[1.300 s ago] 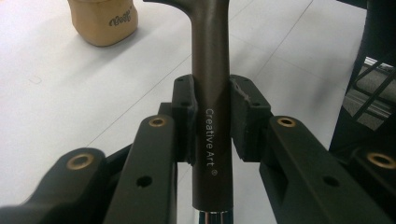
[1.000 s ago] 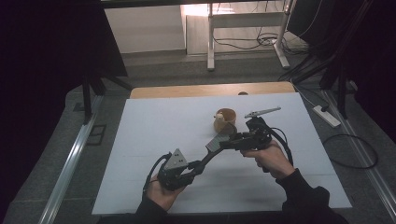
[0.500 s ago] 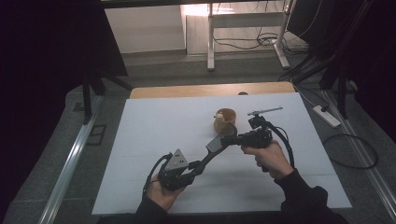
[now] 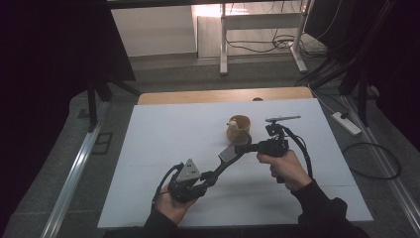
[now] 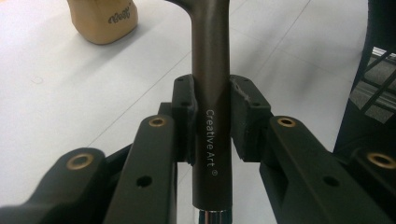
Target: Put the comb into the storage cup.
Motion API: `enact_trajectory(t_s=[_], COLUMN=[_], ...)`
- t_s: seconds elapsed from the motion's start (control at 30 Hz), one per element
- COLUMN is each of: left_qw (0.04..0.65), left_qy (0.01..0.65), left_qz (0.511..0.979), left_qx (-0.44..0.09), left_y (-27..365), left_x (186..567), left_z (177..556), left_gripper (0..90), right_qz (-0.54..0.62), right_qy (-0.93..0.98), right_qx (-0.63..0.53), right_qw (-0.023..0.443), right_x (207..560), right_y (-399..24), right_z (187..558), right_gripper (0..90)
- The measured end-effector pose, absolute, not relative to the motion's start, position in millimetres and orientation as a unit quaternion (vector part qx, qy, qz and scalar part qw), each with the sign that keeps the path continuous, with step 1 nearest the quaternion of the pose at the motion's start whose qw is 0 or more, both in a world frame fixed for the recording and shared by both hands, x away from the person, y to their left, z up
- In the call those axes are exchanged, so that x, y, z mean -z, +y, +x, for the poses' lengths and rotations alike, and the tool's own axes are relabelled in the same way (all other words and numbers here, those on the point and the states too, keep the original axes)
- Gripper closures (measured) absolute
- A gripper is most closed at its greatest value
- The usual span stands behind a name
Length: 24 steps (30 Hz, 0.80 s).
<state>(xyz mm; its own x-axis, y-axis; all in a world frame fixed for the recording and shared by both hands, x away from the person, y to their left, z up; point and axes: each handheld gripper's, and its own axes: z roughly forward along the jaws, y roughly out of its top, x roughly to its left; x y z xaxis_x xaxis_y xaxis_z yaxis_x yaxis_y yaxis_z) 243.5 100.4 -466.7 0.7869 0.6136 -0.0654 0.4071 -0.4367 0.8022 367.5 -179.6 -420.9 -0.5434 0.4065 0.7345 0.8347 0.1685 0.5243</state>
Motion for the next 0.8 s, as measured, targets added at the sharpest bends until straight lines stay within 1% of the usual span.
enact_trajectory(t_s=[0.13,0.27,0.37,0.53,0.63,0.8], left_qw=[0.432,0.435,0.435,0.43,0.429,0.425], left_qy=[0.304,0.305,0.309,0.311,0.307,0.299], left_qz=[0.841,0.841,0.84,0.842,0.845,0.85], left_qx=[-0.12,-0.106,-0.099,-0.1,-0.093,-0.085], left_y=[99.1,99.5,99.9,101.9,103.7,106.5], left_x=[467.3,468.0,466.3,464.5,464.5,465.8], left_z=[244.1,245.7,246.6,247.5,248.6,250.1], left_gripper=[71.7,70.0,59.3,46.5,39.2,30.4], right_qz=[-0.431,-0.426,-0.422,-0.409,-0.405,-0.401], right_qy=[-0.714,-0.715,-0.719,-0.727,-0.731,-0.733], right_qx=[0.492,0.494,0.497,0.502,0.502,0.506], right_qw=[0.25,0.25,0.239,0.23,0.224,0.212], right_x=[421.0,419.3,419.2,418.4,418.3,417.4], right_y=[-180.1,-178.8,-179.0,-179.1,-178.4,-179.9], right_z=[367.9,366.3,366.0,365.3,364.6,364.6], right_gripper=[83.8,84.0,84.1,84.1,84.1,84.0])
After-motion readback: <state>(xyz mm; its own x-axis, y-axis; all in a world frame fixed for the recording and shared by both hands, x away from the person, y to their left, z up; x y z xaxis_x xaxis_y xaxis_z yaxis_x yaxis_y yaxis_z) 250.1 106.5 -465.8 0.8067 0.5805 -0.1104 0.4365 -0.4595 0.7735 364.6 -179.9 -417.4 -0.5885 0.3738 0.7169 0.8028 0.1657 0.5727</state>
